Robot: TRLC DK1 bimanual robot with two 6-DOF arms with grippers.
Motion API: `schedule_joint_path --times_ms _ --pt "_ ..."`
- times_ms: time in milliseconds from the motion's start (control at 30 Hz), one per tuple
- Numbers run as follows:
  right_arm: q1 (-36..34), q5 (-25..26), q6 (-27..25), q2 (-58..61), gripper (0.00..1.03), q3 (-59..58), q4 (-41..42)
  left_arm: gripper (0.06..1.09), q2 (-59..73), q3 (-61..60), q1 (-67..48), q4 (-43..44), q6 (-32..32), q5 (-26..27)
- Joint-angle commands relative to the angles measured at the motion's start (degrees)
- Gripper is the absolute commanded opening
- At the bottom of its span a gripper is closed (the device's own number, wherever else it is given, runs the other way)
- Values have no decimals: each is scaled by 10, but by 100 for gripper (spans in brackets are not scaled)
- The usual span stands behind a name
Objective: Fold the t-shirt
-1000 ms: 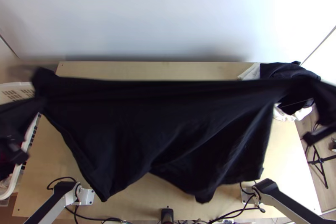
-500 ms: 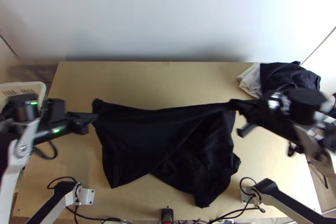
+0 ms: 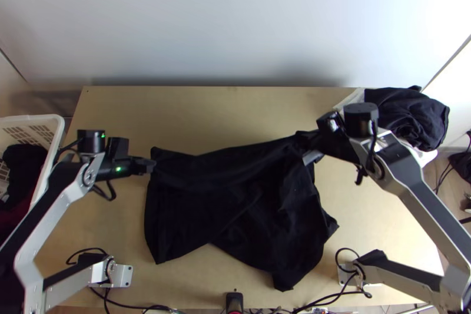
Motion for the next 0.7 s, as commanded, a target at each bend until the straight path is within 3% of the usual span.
schedule_joint_path --times_ms 0,233,667 --pt "-24 -2 -1 67 3 20 23 12 136 19 16 99 5 -19" --pt "-31 -2 -4 77 3 23 23 51 237 87 28 102 0 -19" --pt "-38 -2 -15 81 3 29 17 54 284 141 4 102 -36 -18"
